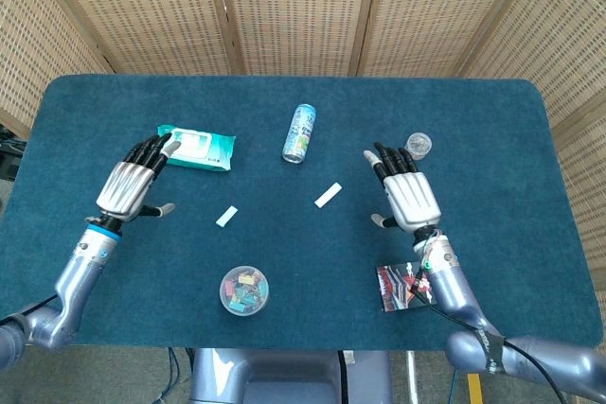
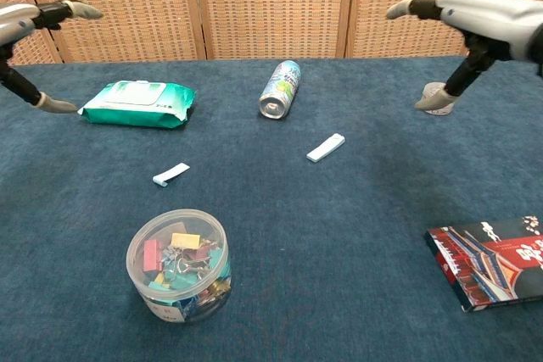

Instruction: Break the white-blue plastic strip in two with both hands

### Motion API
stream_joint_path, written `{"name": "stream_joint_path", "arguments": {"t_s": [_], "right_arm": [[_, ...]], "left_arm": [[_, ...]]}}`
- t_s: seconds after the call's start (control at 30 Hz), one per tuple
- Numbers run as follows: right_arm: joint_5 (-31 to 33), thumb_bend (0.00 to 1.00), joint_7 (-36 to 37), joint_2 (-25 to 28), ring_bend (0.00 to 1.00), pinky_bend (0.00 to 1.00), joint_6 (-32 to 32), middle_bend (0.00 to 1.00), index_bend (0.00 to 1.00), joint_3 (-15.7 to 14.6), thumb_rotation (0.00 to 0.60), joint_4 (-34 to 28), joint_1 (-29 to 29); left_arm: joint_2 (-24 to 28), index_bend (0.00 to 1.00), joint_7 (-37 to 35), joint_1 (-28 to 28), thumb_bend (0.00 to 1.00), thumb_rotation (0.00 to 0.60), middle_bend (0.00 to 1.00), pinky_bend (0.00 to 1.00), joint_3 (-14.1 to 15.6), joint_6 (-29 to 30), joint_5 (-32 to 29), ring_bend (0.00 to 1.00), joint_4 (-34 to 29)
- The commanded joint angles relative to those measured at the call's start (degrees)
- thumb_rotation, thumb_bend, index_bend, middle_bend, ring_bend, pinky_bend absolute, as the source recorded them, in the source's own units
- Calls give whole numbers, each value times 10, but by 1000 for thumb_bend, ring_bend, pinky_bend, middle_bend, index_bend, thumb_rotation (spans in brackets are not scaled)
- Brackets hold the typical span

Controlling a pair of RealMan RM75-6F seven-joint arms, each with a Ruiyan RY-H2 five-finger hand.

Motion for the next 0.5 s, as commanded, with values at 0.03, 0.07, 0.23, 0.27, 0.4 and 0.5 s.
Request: {"name": "stream_joint_path", "arguments": {"t_s": [0.03, 0.07, 0.23, 0.27, 0.4, 0.5], "right_arm": [[-98, 0, 71, 55, 0, 0, 68, 0, 0, -43, 600, -9, -67], [-113, 0, 84, 61, 0, 0, 78, 0, 0, -50, 600, -4, -77], [-200, 0, 167, 83, 0, 0, 166, 0, 0, -87, 600, 72, -148], [-212, 0, 181, 82, 0, 0, 185, 0, 0, -92, 600, 90, -162], [-237, 0, 235, 83, 0, 0, 231, 0, 0, -118, 600, 135, -216], [-247, 0, 254, 88, 0, 0, 251, 0, 0, -128, 600, 141, -237]], "left_arm": [[58, 0, -18, 58, 0, 600, 0, 51, 11, 66, 3, 0, -68], [66, 0, -21, 68, 0, 600, 0, 36, 14, 76, 3, 0, -77], [116, 0, -49, 144, 0, 600, 0, 0, 40, 137, -6, 0, -117], [120, 0, -62, 159, 0, 600, 0, 0, 45, 151, -3, 0, -119], [132, 0, -106, 209, 0, 600, 0, 0, 66, 194, 7, 0, -127], [137, 0, -111, 227, 0, 600, 0, 0, 76, 202, 7, 0, -133]]}}
